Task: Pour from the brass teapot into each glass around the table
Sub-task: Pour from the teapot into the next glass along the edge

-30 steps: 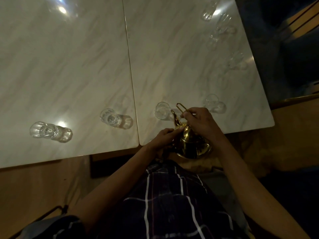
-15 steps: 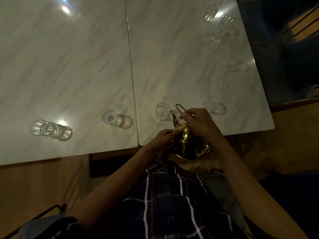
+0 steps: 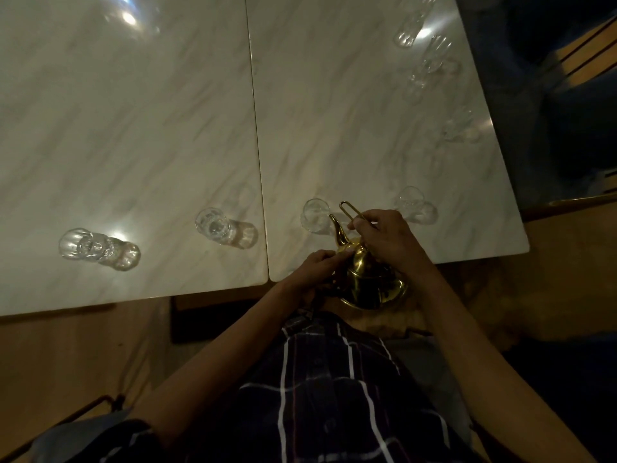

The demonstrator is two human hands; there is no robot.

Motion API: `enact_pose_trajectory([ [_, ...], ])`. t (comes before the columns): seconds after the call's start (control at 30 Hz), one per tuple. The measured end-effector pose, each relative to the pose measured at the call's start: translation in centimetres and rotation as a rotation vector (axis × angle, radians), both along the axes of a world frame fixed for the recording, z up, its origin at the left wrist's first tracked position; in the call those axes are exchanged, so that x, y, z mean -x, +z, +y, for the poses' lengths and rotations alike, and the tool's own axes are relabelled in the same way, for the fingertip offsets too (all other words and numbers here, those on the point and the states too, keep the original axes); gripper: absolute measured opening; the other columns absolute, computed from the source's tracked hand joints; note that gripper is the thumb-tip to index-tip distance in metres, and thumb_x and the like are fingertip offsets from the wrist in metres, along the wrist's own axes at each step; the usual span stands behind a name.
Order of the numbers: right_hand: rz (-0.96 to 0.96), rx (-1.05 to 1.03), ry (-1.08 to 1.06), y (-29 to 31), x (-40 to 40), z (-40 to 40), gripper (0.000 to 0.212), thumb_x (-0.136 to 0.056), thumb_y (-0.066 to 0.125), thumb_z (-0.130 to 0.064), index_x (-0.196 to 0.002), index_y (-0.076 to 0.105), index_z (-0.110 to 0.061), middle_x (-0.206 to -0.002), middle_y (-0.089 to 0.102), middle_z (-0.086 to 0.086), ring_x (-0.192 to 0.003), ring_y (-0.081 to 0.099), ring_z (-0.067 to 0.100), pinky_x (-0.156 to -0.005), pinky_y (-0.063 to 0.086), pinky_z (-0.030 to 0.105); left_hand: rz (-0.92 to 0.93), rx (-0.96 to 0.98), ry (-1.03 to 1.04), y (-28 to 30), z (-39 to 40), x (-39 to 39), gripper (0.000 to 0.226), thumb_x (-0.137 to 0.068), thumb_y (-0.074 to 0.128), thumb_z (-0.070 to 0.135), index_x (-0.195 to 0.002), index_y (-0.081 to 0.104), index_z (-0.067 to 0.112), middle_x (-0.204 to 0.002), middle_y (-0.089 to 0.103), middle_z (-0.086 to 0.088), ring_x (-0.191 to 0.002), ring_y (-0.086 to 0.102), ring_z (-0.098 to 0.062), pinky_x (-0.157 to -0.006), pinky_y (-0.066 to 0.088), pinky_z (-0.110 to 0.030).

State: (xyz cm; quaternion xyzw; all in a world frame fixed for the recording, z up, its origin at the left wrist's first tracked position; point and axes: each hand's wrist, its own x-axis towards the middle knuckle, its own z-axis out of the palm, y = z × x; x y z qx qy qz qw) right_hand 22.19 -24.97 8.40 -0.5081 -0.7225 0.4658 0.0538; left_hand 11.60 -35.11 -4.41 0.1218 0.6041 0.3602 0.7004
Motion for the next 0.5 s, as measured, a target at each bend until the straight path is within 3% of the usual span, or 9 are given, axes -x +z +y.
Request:
enact_pose_trajectory([
  [0.33, 0.006, 0.0, 0.0, 0.24, 0.28, -0.36, 0.023, -0.097, 0.057, -0.024, -0.098, 0.077, -0.012, -0.059, 0.059, -0.016, -0.052, 0.055, -0.013, -0.058, 0.039, 0.017, -0.048, 0.014, 0.037, 0.64, -0.34, 0.22, 0.055, -0.095, 0.068, 0.056, -0.124, 0.072, 0.009, -0.125, 0.072, -0.011, -0.114, 0.069, -0.028, -0.099, 0.059, -0.048],
  [0.5, 0.008, 0.0, -0.013, 0.38, 0.32, -0.53, 0.023, -0.095, 0.058, -0.025, -0.095, 0.077, -0.012, -0.062, 0.064, -0.012, -0.059, 0.059, -0.005, -0.062, 0.044, 0.021, -0.036, -0.005, 0.018, 0.93, -0.41, 0.22, 0.054, -0.097, 0.065, 0.054, -0.123, 0.072, 0.007, -0.123, 0.073, -0.013, -0.113, 0.071, -0.029, -0.1, 0.059, -0.047],
])
